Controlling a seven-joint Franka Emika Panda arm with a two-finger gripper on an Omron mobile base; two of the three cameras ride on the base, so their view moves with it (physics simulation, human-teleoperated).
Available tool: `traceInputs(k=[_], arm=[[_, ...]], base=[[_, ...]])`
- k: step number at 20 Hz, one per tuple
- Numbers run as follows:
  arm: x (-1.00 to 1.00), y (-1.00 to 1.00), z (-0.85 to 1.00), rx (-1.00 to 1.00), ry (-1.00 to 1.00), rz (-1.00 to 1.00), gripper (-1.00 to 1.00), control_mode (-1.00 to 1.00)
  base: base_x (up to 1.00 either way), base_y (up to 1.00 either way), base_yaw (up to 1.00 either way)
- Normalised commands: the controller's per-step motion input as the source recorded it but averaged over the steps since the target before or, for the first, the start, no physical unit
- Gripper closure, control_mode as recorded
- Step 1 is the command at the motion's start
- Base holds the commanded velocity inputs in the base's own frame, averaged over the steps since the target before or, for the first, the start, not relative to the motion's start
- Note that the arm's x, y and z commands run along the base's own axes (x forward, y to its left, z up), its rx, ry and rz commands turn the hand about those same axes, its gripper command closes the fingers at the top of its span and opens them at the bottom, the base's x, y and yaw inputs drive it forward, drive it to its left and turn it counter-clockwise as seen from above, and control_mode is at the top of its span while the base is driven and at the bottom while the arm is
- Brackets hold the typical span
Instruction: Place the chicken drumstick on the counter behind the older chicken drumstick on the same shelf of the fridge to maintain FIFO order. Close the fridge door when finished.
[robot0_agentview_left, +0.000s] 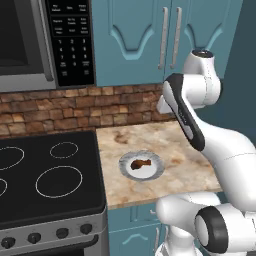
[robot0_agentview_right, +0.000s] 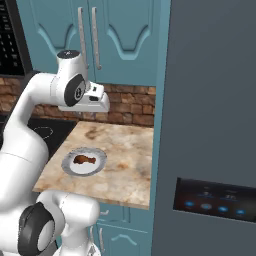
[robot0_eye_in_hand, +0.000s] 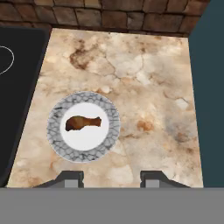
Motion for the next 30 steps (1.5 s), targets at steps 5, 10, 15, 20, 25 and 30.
traceInputs(k=[5, 10, 15, 20, 25, 30], arm=[[-0.21, 0.49, -0.48, -0.12, 0.03, 0.01, -1.00, -1.00], [0.03, 0.99, -1.00, -0.17, 0.11, -0.16, -1.00, -1.00], [0.03, 0.16, -0.51, -0.02, 0.11, -0.12, -1.00, -1.00], [0.15, 0.08, -0.70, 0.05, 0.00, -0.47, -1.00, -1.00], [0.19, 0.15, -0.96, 0.16, -0.04, -0.64, -1.00, -1.00], [0.16, 0.07, -0.58, 0.18, -0.07, -0.49, -1.00, -1.00]], base=[[0.00, 0.00, 0.00], [0.00, 0.00, 0.00], [0.00, 0.00, 0.00], [0.00, 0.00, 0.00], [0.00, 0.00, 0.00], [0.00, 0.00, 0.00]])
